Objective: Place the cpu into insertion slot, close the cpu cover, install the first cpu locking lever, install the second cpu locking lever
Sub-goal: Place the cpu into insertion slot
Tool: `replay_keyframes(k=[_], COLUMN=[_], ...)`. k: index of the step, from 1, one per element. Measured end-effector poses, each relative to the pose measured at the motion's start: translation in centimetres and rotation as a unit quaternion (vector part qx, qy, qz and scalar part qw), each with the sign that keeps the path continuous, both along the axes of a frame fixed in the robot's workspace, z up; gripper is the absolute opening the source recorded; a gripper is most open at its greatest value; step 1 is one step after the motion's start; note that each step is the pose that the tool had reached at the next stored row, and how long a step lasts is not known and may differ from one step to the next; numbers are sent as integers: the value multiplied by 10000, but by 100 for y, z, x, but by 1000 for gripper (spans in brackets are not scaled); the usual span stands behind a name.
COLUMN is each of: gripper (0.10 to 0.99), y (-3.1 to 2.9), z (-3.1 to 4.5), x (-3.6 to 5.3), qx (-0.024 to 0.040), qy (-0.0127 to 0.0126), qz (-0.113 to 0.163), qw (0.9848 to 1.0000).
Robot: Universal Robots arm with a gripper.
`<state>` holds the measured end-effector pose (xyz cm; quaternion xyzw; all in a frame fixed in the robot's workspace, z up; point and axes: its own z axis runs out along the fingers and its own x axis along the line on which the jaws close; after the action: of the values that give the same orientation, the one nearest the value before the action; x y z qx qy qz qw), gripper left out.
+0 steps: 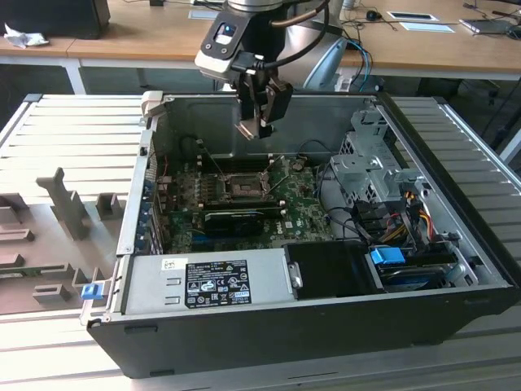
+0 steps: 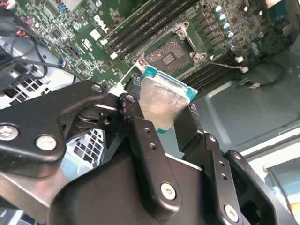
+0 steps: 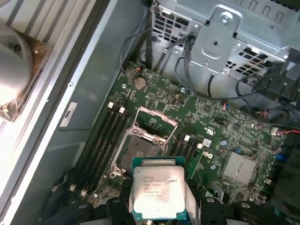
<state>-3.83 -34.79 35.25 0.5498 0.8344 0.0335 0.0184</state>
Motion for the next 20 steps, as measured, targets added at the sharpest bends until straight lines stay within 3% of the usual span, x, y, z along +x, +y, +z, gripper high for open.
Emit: replay_keyframes(k=[5, 10, 20], gripper=[529, 529, 529], y=[0, 0, 0], z=[-5, -10, -18], x=[0, 0, 0], qx=[0, 0, 0], qy=[0, 0, 0], qz=[-383, -704, -1093], qw=[9993, 9975, 9940])
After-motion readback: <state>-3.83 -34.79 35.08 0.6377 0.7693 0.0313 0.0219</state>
